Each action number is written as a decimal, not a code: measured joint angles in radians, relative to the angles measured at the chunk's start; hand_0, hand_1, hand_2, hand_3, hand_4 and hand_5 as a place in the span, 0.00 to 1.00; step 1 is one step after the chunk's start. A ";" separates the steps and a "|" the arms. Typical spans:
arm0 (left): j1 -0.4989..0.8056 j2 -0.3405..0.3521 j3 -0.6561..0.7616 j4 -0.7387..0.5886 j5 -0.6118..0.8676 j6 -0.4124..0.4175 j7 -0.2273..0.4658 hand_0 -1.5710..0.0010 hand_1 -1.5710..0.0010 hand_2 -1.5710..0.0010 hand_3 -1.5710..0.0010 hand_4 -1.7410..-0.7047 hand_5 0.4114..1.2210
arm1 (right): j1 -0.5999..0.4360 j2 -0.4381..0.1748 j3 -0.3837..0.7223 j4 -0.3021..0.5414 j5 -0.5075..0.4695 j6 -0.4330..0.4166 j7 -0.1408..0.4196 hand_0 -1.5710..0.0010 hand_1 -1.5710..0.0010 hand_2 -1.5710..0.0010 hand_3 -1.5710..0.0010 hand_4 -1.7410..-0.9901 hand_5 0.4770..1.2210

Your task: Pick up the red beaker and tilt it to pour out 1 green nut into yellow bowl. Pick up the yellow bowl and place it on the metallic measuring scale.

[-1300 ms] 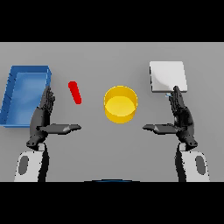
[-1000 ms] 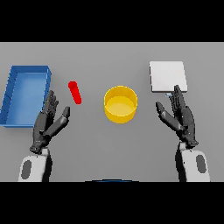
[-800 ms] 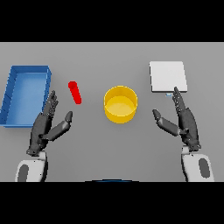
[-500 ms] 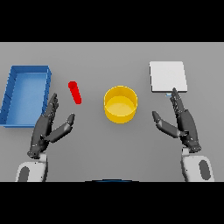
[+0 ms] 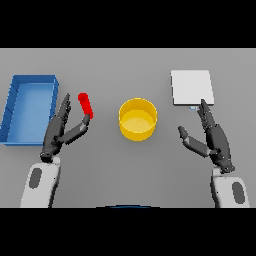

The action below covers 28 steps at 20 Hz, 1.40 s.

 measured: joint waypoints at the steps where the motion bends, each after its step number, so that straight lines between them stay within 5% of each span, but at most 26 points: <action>1: -0.025 -0.008 0.007 0.045 -0.002 0.007 -0.024 1.00 1.00 1.00 1.00 0.51 0.30 | -0.004 0.008 0.003 0.006 0.006 -0.007 0.014 1.00 1.00 1.00 1.00 0.60 0.19; 11: -0.269 -0.016 0.055 0.344 -0.044 0.063 -0.087 1.00 1.00 1.00 1.00 0.49 0.29 | -0.010 -0.003 -0.003 0.008 0.019 -0.015 0.007 1.00 1.00 1.00 1.00 0.59 0.22; 18: -0.347 -0.037 0.096 0.490 -0.022 0.071 -0.209 1.00 1.00 0.97 0.98 0.38 0.39 | -0.022 0.005 -0.004 0.023 0.027 -0.027 0.027 1.00 1.00 1.00 1.00 0.59 0.23; 21: -0.380 -0.047 0.125 0.528 -0.007 0.098 -0.223 0.63 0.65 0.65 0.73 0.31 0.46 | -0.013 0.012 0.005 0.008 0.030 -0.028 0.020 1.00 1.00 1.00 1.00 0.60 0.23; 24: -0.393 -0.070 0.152 0.568 0.016 0.113 -0.261 0.32 0.33 0.33 0.38 0.25 0.73 | -0.013 0.004 -0.006 0.004 0.025 -0.032 0.034 1.00 1.00 1.00 1.00 0.60 0.23; 28: -0.425 -0.065 0.151 0.598 0.009 0.125 -0.279 0.13 0.14 0.14 0.25 0.12 0.89 | -0.009 0.012 0.004 0.002 0.032 -0.032 0.033 1.00 1.00 1.00 1.00 0.60 0.23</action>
